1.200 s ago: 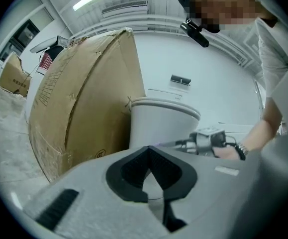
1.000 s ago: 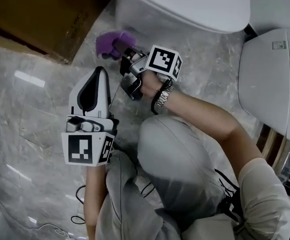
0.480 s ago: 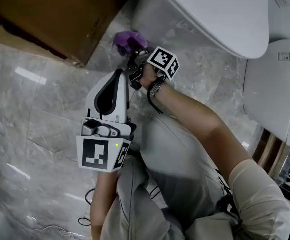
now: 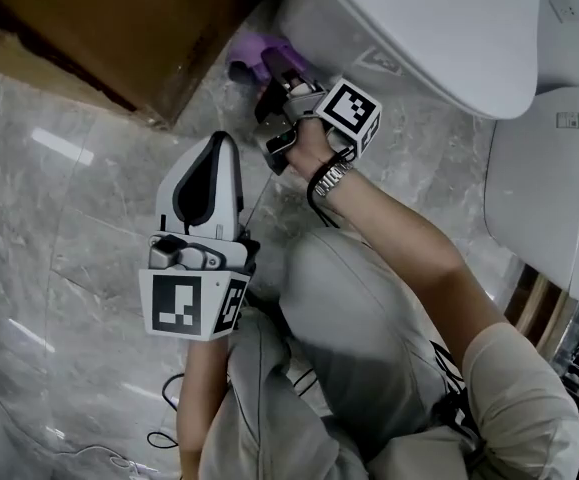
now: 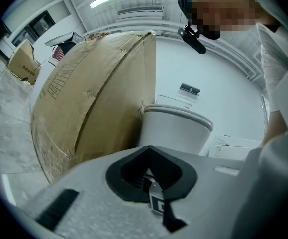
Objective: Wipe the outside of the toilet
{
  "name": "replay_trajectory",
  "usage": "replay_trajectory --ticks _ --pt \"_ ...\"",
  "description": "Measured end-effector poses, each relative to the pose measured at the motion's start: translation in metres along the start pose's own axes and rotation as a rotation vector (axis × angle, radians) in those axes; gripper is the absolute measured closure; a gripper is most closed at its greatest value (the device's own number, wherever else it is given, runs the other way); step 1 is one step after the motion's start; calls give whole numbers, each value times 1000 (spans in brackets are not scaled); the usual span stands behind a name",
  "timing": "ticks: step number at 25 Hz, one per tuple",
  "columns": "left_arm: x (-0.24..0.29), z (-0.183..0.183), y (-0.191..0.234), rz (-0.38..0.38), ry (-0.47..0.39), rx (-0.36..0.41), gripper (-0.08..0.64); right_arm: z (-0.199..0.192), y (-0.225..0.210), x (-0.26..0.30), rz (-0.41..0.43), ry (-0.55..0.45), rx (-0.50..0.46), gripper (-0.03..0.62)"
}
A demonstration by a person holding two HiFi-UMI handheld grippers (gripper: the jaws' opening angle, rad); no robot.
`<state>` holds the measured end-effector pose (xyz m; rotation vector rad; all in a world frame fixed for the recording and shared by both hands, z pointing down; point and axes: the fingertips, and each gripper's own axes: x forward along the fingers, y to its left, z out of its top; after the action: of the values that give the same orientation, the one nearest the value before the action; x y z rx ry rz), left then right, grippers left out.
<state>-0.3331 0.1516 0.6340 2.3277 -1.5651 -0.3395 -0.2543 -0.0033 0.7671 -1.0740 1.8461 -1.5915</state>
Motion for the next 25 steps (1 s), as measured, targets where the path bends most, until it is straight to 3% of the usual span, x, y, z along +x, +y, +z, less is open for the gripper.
replay_trajectory --ticks 8,14,21,25 --pt "-16 11 -13 46 -12 59 554 5 95 -37 136 40 21 462" --pt "-24 24 -33 33 5 141 554 4 144 -72 196 90 2 462" --pt "-41 41 -47 74 -18 209 555 1 203 -117 339 151 -50 462" --pt "-47 58 -46 76 -30 252 555 -2 223 -125 387 182 -168 462"
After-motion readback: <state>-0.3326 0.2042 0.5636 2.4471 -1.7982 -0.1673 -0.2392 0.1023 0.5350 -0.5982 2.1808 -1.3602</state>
